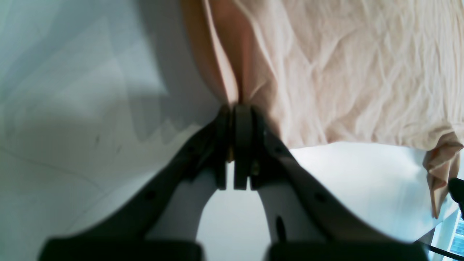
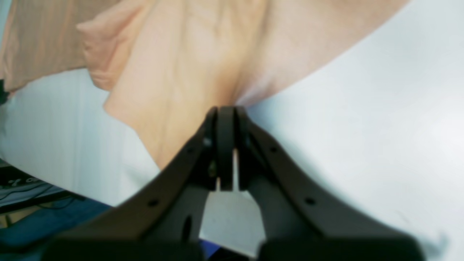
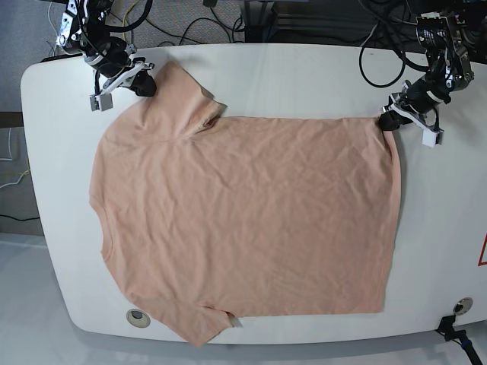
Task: Fold the T-shirt properly
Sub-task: 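Grasp the shirt edge with both grippers and pull it toward the arms, then fold the sleeve inward with the right gripper toward the shirt's middle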
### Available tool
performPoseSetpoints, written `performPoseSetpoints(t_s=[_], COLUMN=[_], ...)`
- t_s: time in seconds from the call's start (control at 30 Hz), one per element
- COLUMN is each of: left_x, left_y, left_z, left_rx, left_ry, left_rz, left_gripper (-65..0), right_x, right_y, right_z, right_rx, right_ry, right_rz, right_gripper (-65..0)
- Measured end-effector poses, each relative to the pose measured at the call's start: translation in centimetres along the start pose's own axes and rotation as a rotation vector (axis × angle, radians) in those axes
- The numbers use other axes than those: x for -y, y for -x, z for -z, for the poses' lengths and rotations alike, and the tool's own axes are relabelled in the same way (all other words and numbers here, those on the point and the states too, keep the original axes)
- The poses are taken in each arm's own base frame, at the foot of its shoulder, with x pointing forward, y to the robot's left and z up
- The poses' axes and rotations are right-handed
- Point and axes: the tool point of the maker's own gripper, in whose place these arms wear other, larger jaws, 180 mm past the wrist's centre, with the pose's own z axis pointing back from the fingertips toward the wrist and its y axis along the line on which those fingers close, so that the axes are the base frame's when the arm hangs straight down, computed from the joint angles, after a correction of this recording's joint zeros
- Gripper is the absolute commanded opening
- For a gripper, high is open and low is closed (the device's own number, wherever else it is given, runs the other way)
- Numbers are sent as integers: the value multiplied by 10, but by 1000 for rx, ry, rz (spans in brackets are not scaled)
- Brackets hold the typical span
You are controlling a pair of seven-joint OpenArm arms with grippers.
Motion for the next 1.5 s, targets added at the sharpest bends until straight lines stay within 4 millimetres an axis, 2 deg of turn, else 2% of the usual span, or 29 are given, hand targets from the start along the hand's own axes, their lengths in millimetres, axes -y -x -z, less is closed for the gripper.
performPoseSetpoints(t_s=[0.07,0.1,0.13,0.27,0.4,0.5,0.57,0.63,0.8,0.83,0.9,0.97,1.2,1.27,1.5], left_x=[0,0,1,1,-11,-19,-24,-19,-21,-17,-24,-29,-24,-22,-13], left_y=[2,3,5,16,21,27,26,21,26,14,22,37,14,0,-48], left_z=[-1,-2,-3,-14,-30,-47,-56,-61,-76,-78,-77,-80,-74,-71,-62], left_rx=[-4,-5,-6,-35,-52,-59,-61,-37,-42,-1,-40,-87,-29,4,109], left_ry=[6,6,10,2,-52,-86,-109,-100,-122,-122,-140,-157,-147,-145,-151], left_rz=[14,16,25,75,123,134,153,172,198,221,192,181,184,192,225], left_gripper=[-650,-650,-650,-650,-650,-650,-650,-650,-650,-650,-650,-650,-650,-650,-650], right_x=[4,9,11,6,4,-2,1,0,-4,-5,-8,-7,-15,-18,-16], right_y=[-2,-13,-13,-21,-11,-12,-11,-14,-28,-32,-38,-35,-68,-84,-114], right_z=[-10,-17,-22,-50,-67,-78,-87,-90,-102,-104,-106,-105,-99,-95,-81], right_rx=[6,33,30,62,32,37,37,45,85,97,118,99,188,228,286], right_ry=[23,35,45,51,76,78,102,108,110,112,107,100,67,60,79], right_rz=[-7,-22,-22,-68,-92,-126,-129,-140,-170,-174,-184,-181,-222,-245,-290], right_gripper=[-650,-650,-650,-650,-650,-650,-650,-650,-650,-650,-650,-650,-650,-650,-650])
